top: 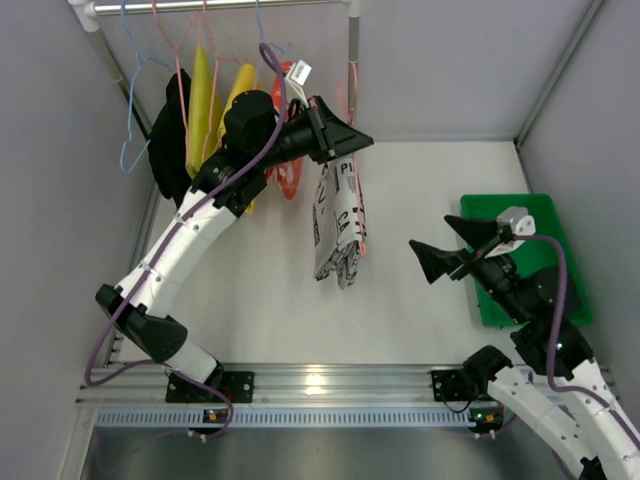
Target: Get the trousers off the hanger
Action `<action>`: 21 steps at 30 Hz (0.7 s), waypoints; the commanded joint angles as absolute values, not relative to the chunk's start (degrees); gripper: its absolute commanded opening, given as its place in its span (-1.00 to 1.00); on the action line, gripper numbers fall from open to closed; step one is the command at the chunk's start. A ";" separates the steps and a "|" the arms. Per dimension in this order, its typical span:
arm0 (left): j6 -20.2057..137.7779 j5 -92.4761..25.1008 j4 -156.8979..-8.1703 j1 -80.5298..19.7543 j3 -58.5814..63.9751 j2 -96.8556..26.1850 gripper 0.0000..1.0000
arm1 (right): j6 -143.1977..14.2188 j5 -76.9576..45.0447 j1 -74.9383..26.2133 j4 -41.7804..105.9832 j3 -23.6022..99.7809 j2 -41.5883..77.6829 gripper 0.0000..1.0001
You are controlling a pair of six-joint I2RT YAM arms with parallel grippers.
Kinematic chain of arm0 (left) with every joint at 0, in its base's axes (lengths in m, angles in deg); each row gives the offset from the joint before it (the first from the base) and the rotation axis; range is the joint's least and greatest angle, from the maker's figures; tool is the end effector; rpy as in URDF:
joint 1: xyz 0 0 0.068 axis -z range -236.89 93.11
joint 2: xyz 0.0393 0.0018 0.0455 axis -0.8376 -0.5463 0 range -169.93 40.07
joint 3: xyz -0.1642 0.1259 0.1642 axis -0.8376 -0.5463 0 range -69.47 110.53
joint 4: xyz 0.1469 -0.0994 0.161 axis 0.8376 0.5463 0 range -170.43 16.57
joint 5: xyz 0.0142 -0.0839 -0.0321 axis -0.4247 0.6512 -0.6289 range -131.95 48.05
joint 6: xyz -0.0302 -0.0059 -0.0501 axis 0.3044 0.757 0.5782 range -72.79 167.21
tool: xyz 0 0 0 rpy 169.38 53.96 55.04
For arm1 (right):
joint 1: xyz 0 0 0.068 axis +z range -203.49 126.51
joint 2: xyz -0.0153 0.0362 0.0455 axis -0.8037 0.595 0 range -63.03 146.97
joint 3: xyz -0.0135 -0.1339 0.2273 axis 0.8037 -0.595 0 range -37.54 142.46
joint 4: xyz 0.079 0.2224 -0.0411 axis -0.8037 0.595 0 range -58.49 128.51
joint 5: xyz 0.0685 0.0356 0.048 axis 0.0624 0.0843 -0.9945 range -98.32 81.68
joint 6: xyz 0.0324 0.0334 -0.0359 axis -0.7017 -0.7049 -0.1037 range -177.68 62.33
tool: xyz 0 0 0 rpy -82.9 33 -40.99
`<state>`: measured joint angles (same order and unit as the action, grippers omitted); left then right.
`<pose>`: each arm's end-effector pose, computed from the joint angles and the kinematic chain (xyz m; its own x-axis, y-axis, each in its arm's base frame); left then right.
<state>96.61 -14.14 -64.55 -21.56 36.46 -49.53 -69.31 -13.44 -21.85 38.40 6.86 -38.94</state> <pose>0.2541 -0.2046 0.4893 -0.6732 -0.3460 -0.6535 0.5854 0.2906 -0.7569 0.0723 0.0490 0.3777 0.0731 0.2810 -0.9569 -0.6241 0.7613 0.1759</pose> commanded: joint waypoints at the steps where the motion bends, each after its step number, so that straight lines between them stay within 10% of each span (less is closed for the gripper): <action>1: 100.38 -13.03 -73.75 -21.99 40.83 -47.11 -1.00 | -60.41 -17.28 -22.29 40.03 3.77 -40.00 0.99; 21: 104.69 -14.70 -75.33 -21.99 44.26 -51.95 -1.00 | -58.12 -16.85 -12.28 22.46 -5.38 -30.08 0.99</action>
<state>102.69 -14.40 -66.30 -21.93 40.30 -52.74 -60.18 -19.89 -14.62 30.23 -5.99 -31.55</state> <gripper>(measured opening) 0.058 0.993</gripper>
